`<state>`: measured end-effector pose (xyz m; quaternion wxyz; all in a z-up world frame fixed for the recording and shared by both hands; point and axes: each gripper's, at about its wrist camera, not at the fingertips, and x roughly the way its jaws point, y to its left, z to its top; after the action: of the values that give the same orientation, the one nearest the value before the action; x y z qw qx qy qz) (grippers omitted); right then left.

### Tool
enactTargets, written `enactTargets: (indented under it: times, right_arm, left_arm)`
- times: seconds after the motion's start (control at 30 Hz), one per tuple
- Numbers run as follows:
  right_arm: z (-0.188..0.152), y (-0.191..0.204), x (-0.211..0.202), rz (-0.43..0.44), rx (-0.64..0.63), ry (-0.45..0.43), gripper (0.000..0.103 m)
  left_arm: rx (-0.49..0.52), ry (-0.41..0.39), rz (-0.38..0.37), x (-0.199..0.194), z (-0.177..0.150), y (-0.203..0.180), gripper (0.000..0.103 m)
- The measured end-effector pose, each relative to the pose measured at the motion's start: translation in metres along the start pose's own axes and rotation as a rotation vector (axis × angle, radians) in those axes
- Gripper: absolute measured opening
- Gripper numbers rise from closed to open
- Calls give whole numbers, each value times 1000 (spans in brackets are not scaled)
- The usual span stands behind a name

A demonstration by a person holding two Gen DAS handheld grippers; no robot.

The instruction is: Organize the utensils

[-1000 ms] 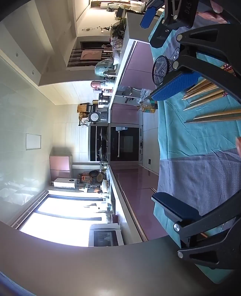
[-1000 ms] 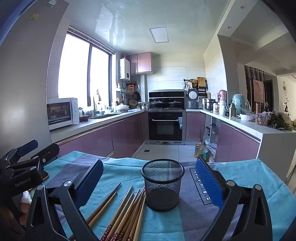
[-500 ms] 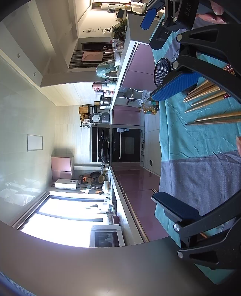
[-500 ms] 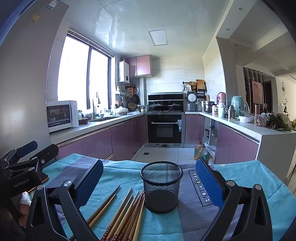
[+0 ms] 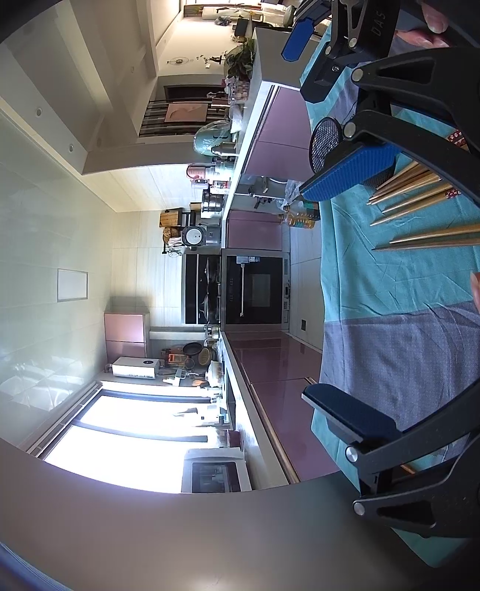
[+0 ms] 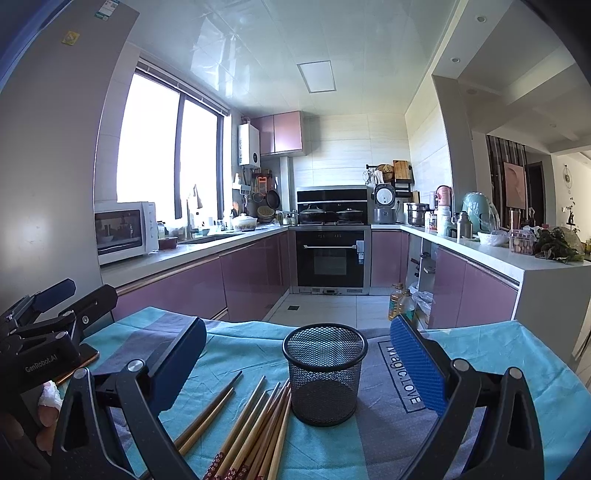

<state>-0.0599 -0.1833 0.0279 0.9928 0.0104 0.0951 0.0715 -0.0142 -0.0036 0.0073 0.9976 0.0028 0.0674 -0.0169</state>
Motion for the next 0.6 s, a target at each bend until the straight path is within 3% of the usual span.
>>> enactTargets:
  times: [0.6]
  right_arm:
    - [0, 1, -1, 4, -2, -1, 97]
  left_arm:
    - [4, -6, 0, -1, 0, -1, 97]
